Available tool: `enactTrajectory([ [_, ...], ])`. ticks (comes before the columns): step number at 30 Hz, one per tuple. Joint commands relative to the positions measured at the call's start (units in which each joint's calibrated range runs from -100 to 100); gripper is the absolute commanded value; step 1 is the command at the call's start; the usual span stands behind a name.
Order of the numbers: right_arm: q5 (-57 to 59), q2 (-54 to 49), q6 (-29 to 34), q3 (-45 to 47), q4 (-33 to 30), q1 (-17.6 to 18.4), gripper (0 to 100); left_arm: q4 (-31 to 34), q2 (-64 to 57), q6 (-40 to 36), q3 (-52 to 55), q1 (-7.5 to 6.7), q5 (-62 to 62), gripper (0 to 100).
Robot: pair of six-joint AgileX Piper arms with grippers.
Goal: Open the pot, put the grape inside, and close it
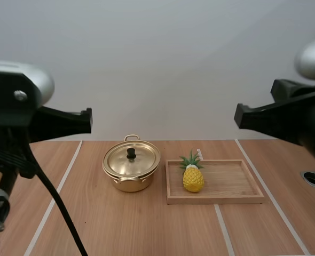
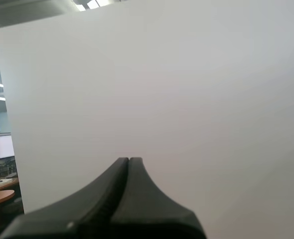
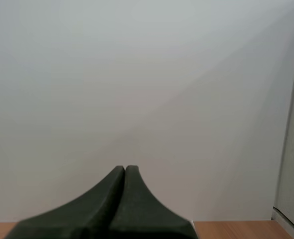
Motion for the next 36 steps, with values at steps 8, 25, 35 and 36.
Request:
enactTrajectory([
  [8,-18.05,-0.37,-0.41,25.61,-4.80,-0.21,0,2.94,-0.17,5.85,18.25,-0.18,-5.29,0],
  [25,-16.90,-0.37,-0.41,33.83,-4.57,-0.21,0,-0.62,-0.17,6.14,30.04,-1.47,3.06,0],
  [35,-16.90,-0.37,-0.41,40.26,-5.17,-0.21,0,-2.43,-0.17,4.87,30.39,-1.49,9.67,0],
  [36,-16.90,-0.37,-0.41,40.26,-5.17,-0.21,0,-2.43,-0.17,4.86,30.79,-1.49,9.83,0],
])
